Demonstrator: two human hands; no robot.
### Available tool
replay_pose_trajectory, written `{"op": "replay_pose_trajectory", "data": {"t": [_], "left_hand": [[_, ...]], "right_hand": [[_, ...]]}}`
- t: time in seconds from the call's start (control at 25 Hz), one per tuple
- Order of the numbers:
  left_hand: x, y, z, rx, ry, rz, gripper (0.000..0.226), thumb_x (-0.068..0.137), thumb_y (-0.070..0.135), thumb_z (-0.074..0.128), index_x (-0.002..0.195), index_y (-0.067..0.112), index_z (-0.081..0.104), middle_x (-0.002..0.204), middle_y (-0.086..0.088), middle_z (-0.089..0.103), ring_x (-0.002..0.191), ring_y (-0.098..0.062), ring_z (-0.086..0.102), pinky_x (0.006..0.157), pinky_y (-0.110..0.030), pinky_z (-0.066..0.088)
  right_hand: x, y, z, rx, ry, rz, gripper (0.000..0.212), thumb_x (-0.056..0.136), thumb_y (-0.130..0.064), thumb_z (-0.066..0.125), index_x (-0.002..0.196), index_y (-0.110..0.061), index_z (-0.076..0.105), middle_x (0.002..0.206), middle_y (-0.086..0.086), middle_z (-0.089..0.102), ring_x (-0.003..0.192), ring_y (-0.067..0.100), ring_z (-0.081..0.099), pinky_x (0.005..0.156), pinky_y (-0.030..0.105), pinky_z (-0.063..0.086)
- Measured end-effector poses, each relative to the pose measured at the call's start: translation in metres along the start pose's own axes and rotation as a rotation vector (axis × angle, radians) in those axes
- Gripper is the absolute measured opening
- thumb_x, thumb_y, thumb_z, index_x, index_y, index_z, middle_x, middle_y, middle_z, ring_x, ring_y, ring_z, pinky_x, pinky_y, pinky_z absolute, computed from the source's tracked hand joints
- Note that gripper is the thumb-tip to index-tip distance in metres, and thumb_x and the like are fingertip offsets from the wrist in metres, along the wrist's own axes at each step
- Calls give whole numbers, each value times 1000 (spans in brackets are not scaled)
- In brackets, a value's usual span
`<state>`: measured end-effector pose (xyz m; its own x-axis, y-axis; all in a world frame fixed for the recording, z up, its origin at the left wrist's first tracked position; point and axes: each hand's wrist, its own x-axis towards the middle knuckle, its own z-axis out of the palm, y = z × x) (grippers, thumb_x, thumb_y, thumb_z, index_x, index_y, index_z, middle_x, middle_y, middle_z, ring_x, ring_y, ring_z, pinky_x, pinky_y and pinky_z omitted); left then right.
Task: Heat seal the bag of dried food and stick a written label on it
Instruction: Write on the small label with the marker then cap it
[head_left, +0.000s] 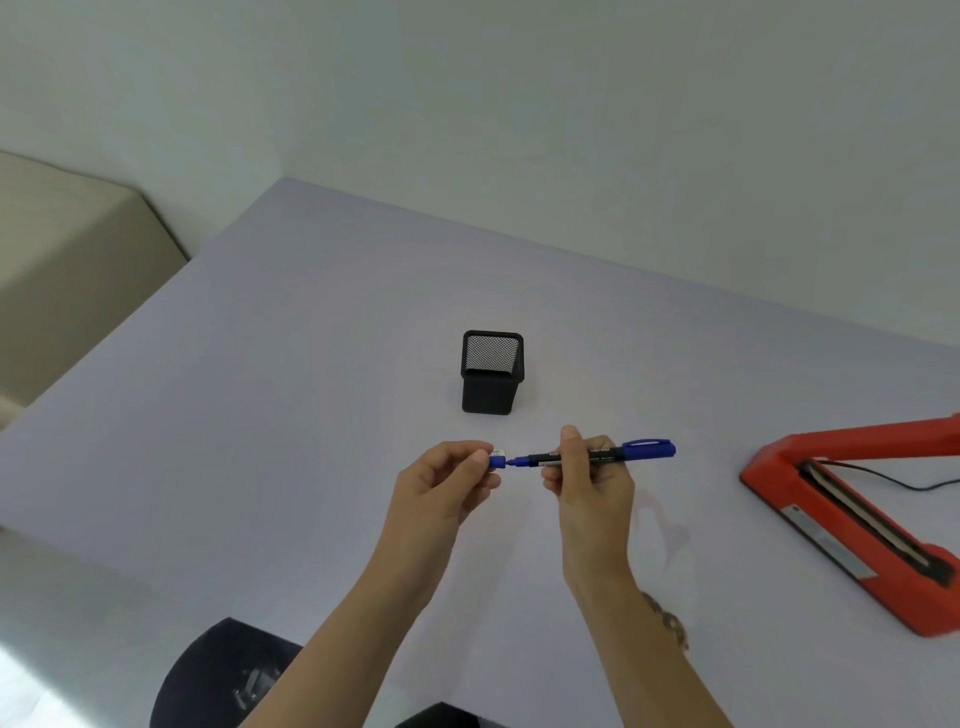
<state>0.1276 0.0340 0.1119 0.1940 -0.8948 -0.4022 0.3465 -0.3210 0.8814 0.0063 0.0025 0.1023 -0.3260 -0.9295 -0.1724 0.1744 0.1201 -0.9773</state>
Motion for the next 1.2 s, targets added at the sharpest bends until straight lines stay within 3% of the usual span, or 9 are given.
{"op": "replay_pose_trajectory", "data": {"t": [0.28, 0.52, 0.68, 0.76, 0.88, 0.96, 1.04, 1.12, 1.2], "left_hand": [[-11, 0, 5, 291, -6, 134, 15, 91, 20, 56, 84, 25, 69, 71, 4, 68, 60, -1, 61, 61, -11, 50], [-13, -4, 9, 289, 28, 178, 15, 90, 20, 58, 83, 19, 72, 62, 6, 65, 56, -2, 57, 58, -13, 48], [-8, -7, 3, 242, 30, 89, 17, 91, 20, 57, 84, 18, 72, 62, 3, 63, 54, -3, 55, 58, -16, 49], [-2, -9, -1, 157, 24, 7, 18, 92, 19, 57, 86, 16, 73, 62, 2, 63, 54, -3, 55, 59, -16, 49], [14, -9, -6, 77, 49, -25, 19, 92, 17, 56, 86, 14, 73, 65, 1, 62, 57, -4, 55, 60, -15, 50], [29, -6, -8, 127, 51, 13, 20, 94, 19, 53, 93, 13, 73, 71, 0, 65, 59, -3, 58, 61, -14, 50], [49, -2, -7, 289, 47, 90, 24, 96, 26, 48, 110, 21, 67, 87, 3, 68, 66, 0, 62, 66, -14, 50], [73, 1, -8, 558, 86, 219, 33, 98, 26, 43, 130, 25, 52, 112, 4, 65, 88, 0, 62, 82, -18, 46], [99, 0, -10, 867, 75, 370, 43, 98, 14, 41, 141, 16, 38, 141, -3, 46, 119, -13, 49, 100, -24, 37]], "right_hand": [[-11, -1, 0, -33, -27, -17, 27, 91, -16, 55, 64, -12, 48, 43, -6, 57, 44, 4, 56, 52, 12, 50], [-17, 1, 7, 36, 29, 3, 32, 92, -9, 52, 61, -10, 41, 43, -4, 49, 39, 4, 51, 46, 13, 47], [-17, 6, 9, -31, -30, -11, 32, 91, -12, 54, 61, -12, 43, 43, -4, 54, 42, 6, 55, 48, 15, 49], [-12, 6, 10, -134, -109, -31, 27, 91, -19, 54, 65, -14, 47, 49, -4, 60, 46, 7, 59, 50, 16, 51], [7, 0, 7, -138, -126, 35, 18, 96, -29, 42, 82, -23, 50, 79, -3, 62, 49, 8, 59, 50, 20, 49], [27, -8, 6, -49, -57, 38, 14, 98, -26, 40, 86, -23, 46, 85, 0, 58, 49, 7, 56, 52, 20, 49], [49, -18, 9, -122, -52, -99, 9, 96, -20, 45, 87, -21, 45, 81, 0, 56, 50, 4, 57, 56, 17, 52], [74, -25, 19, -237, -79, -255, 6, 95, -18, 48, 91, -19, 44, 80, -1, 56, 53, 3, 60, 60, 16, 53], [98, -27, 35, -356, -129, -365, 6, 95, -19, 49, 93, -18, 44, 80, -1, 57, 58, 5, 64, 62, 19, 55]]}}
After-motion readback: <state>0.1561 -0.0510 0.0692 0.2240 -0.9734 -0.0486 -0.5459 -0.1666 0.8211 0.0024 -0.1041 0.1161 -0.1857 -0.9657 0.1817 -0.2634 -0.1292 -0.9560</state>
